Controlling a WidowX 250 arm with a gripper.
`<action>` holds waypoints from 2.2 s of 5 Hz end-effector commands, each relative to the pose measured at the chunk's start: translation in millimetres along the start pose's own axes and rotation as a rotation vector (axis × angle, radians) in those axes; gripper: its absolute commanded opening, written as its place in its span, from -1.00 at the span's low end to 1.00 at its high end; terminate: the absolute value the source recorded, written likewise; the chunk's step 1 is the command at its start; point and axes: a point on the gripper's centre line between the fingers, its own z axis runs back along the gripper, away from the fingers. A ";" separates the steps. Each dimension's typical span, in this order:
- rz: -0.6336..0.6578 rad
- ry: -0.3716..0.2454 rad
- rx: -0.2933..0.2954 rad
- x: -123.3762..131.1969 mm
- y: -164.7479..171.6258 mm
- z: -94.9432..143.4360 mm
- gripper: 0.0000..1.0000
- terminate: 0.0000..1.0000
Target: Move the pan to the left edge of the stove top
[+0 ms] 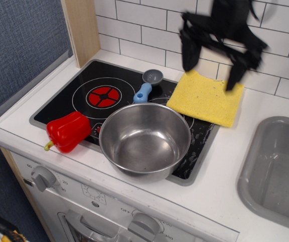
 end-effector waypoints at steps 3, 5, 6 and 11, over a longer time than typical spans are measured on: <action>0.117 -0.012 0.069 -79.0 1.7 -31.8 1.00 -1.00; 0.165 0.029 -0.031 -84.1 9.3 -80.1 1.00 -1.00; 0.133 0.026 -0.057 -83.1 1.1 -85.1 1.00 -1.00; -0.024 0.035 -0.052 -75.3 -8.0 -64.4 -1.00 -1.00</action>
